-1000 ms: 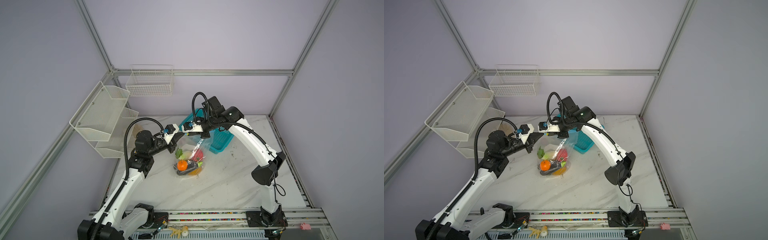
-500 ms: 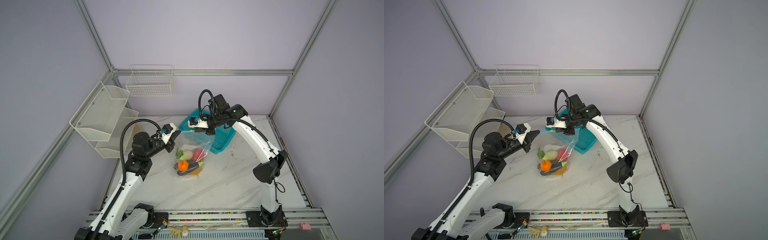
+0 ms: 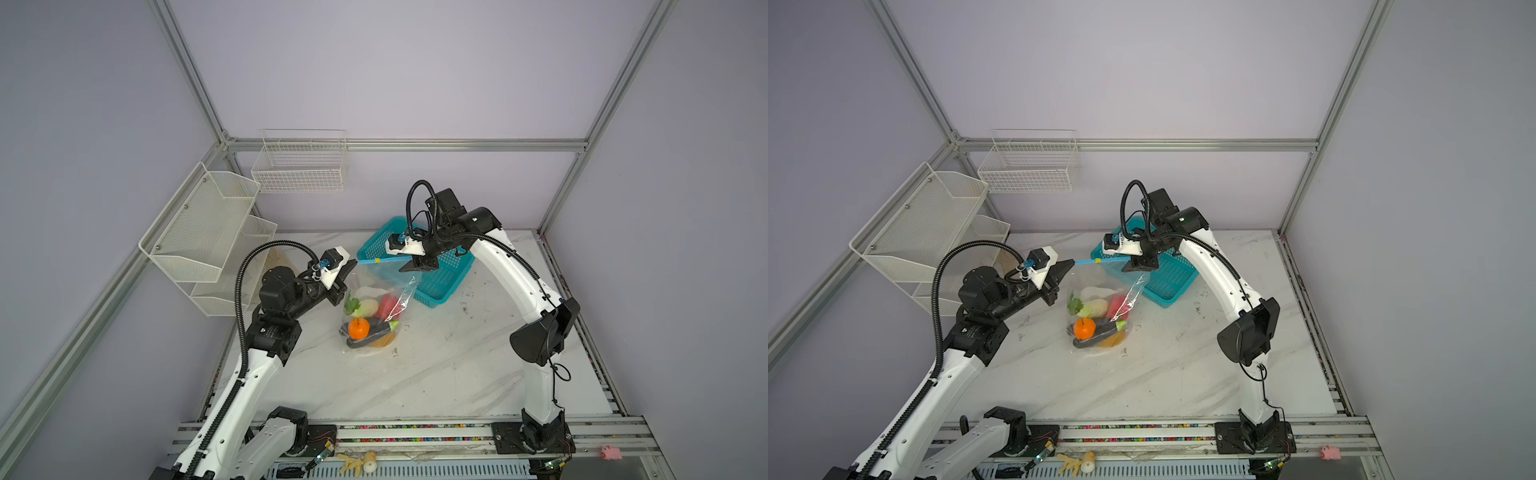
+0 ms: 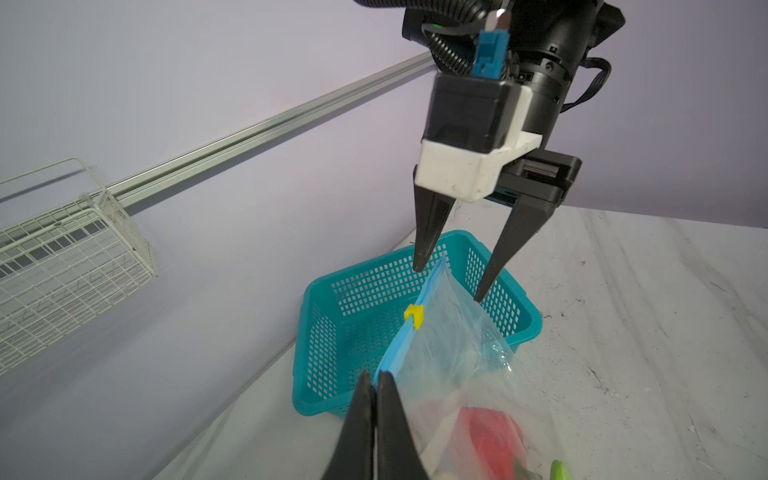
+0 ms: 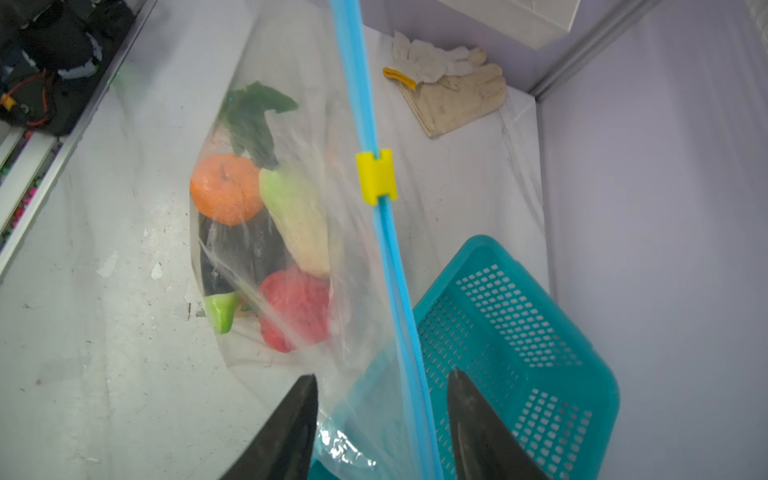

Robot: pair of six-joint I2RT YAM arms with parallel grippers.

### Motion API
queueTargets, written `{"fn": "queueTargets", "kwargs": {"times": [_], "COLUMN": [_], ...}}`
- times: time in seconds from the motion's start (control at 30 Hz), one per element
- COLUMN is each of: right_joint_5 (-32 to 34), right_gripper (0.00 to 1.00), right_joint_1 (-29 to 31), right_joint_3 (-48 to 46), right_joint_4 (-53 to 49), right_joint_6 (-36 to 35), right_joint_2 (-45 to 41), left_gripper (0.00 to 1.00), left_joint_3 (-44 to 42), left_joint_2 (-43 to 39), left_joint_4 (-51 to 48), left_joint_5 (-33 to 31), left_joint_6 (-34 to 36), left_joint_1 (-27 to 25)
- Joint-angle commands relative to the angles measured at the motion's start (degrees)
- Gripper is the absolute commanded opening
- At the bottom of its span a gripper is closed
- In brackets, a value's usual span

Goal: Place the food in the zip-top bag and seal the zipper

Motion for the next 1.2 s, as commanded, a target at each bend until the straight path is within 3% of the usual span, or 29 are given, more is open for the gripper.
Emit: {"fn": "queueTargets", "kwargs": {"times": [0.0,0.17,0.47,0.8,1.17], "right_joint_5": [-8.30,-11.90,-11.57,-10.14,-7.68], "right_gripper": [0.65,0.67,0.42,0.30,0.28], "right_joint_1": [0.59,2.04,4.56,5.00,5.00], "right_joint_3": [-1.77,-0.99,6.22,8.03,9.04], "right_joint_4": [2.41,4.02,1.85,2.24,2.60], "right_joint_6": [-2.63,-2.57,-1.34,0.37,1.52], "right_joint_2": [-4.55,-3.76,2.39,4.34,5.51], "left_gripper": [0.00,0.00,0.00,0.00,0.00], "left_joint_3": [-0.38,-0.64,-0.90,-1.44,-1.79], "left_joint_2": [-0.74,-0.91,-1.09,-1.42,-1.88], "left_joint_4": [3.55,3.97,4.12,4.24,4.52], "left_joint_5": [2.01,2.11,2.19,2.36,2.63], "left_joint_6": [0.11,0.09,0.04,0.12,0.06], "left_joint_1": [0.33,0.33,0.33,0.33,0.33]}}
